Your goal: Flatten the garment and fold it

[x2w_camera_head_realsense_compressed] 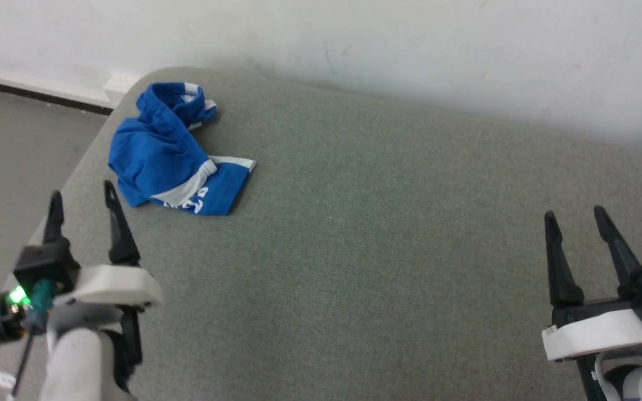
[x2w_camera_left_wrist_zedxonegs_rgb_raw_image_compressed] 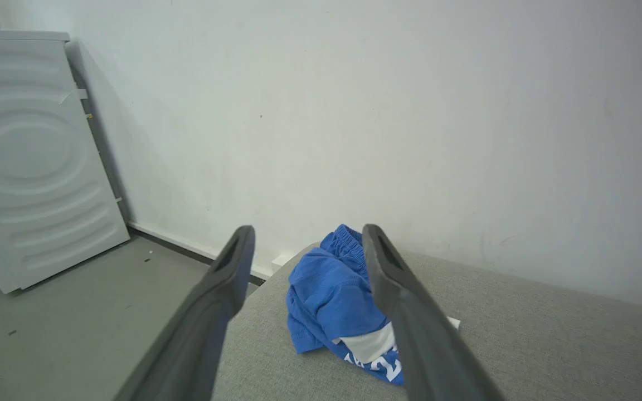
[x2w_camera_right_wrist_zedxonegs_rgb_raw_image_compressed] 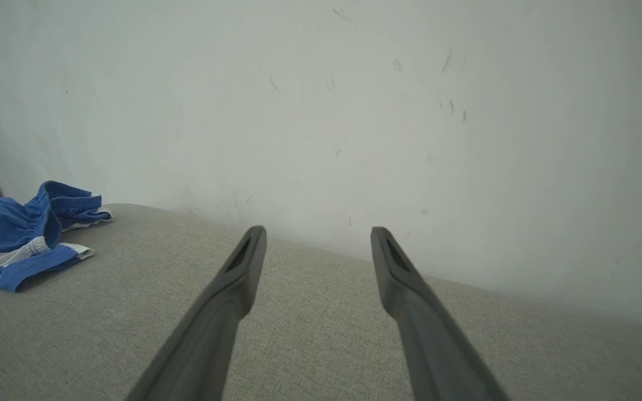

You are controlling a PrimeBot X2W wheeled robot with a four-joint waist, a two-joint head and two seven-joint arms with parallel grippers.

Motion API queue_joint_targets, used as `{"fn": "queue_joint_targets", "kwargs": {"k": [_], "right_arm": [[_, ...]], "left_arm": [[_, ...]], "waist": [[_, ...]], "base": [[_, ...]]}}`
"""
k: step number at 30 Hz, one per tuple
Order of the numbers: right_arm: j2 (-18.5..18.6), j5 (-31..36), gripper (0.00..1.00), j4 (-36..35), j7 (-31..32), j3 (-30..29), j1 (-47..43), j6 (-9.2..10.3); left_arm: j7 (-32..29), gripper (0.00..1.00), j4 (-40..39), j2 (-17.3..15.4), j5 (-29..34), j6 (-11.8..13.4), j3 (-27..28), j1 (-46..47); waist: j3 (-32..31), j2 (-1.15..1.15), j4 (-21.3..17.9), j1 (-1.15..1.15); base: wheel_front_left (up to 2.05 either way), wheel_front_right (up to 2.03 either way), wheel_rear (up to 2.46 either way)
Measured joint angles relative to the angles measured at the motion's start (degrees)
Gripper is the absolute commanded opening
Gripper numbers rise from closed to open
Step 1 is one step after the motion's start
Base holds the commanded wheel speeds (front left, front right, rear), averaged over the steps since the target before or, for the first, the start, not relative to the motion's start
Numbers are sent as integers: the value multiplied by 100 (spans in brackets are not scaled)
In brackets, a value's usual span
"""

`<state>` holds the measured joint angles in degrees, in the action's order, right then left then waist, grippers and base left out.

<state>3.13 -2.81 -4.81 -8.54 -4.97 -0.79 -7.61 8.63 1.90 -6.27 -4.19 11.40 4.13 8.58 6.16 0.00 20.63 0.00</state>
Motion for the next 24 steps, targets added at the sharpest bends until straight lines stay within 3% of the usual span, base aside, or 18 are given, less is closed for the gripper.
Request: {"fn": "queue_joint_targets", "kwargs": {"k": [9,17,24], "right_arm": [[-3,290,100,-240,-115,-180,427,0],[36,345,100,-374,-213,-201,730,0],[53,380,100,-471,-280,-189,989,0]], "left_arm": [[33,100,1555,-677,-413,-750,235,1630],[-1062,100,2781,-1141,-448,-1443,-256,2950],[-2470,100,3776,-1473,-675,-1688,-675,3649]], "waist": [[715,0,-51,1],[1400,0,-132,2],[1890,0,-279,1]], "base": [[0,0,0],[0,0,0],[0,0,0]]}}
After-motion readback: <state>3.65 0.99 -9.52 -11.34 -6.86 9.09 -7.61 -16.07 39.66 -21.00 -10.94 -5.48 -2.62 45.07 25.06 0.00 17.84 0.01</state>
